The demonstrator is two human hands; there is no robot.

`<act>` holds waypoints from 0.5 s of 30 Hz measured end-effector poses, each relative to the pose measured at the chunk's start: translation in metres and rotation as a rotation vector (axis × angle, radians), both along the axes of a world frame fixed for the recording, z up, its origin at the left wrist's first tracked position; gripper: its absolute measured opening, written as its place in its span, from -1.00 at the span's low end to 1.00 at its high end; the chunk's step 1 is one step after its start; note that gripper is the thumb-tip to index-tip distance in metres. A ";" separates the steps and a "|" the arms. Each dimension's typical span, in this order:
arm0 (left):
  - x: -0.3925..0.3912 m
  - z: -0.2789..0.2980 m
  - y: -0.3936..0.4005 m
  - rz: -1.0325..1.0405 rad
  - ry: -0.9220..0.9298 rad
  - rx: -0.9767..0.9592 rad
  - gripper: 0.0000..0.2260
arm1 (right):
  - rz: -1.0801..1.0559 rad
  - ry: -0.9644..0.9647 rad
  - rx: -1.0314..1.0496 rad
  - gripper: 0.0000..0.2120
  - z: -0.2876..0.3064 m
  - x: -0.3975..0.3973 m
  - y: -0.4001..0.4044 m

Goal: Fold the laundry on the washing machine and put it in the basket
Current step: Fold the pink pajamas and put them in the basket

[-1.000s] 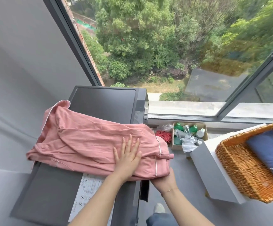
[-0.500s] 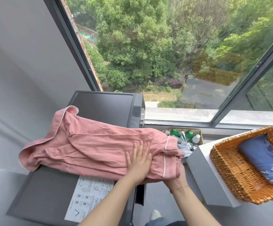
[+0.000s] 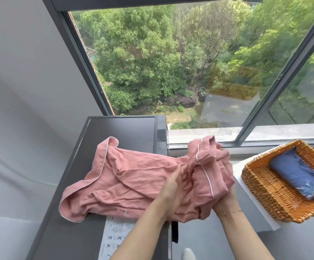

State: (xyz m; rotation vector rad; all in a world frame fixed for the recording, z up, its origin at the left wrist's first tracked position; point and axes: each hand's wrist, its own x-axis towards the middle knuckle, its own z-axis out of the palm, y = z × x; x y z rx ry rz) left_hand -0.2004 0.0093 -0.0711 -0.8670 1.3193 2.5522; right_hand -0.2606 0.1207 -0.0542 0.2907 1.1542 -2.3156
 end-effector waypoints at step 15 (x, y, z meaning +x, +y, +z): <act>0.144 -0.036 -0.200 0.339 -0.274 -0.162 -0.32 | 0.837 0.406 0.802 -0.26 -0.030 0.086 -0.186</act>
